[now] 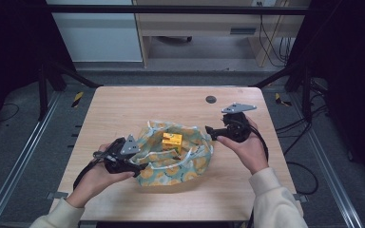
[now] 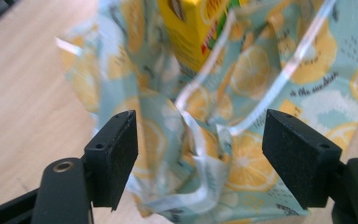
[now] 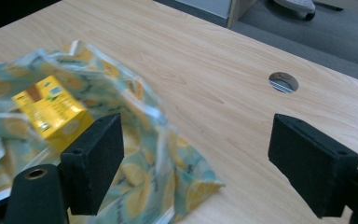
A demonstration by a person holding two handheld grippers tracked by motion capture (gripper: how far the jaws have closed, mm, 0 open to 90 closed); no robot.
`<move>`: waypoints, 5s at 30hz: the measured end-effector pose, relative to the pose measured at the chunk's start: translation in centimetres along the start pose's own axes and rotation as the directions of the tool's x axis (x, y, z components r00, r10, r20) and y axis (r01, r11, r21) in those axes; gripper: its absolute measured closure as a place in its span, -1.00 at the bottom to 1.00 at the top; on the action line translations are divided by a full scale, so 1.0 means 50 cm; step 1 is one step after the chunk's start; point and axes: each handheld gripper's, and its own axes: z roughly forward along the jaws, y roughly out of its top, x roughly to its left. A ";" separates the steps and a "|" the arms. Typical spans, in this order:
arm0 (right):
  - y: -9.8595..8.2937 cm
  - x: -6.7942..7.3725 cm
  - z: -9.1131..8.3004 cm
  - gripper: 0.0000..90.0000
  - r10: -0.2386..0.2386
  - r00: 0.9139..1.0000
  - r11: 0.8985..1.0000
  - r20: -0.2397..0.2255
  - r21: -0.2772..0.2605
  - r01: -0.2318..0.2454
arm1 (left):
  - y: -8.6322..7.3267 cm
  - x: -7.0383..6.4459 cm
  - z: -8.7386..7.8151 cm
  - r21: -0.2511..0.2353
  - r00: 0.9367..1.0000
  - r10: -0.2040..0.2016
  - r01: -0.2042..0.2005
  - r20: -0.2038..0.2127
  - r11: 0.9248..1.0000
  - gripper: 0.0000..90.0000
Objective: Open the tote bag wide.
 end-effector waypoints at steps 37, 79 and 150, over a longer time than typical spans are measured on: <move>-0.176 0.079 -0.010 0.97 -0.095 0.980 0.989 -0.172 0.099 0.113 | 0.022 0.113 0.131 0.048 0.988 -0.078 0.085 -0.133 0.995 0.93; -0.261 0.052 0.037 1.00 -0.019 0.983 0.970 -0.181 0.236 0.062 | -0.036 0.132 0.209 0.105 0.987 -0.117 0.128 -0.112 0.986 1.00; -0.151 0.013 -0.057 -0.87 0.011 1.000 0.999 -0.015 0.032 -0.011 | 0.008 0.141 0.021 -0.090 0.965 -0.235 0.225 -0.114 0.970 -0.60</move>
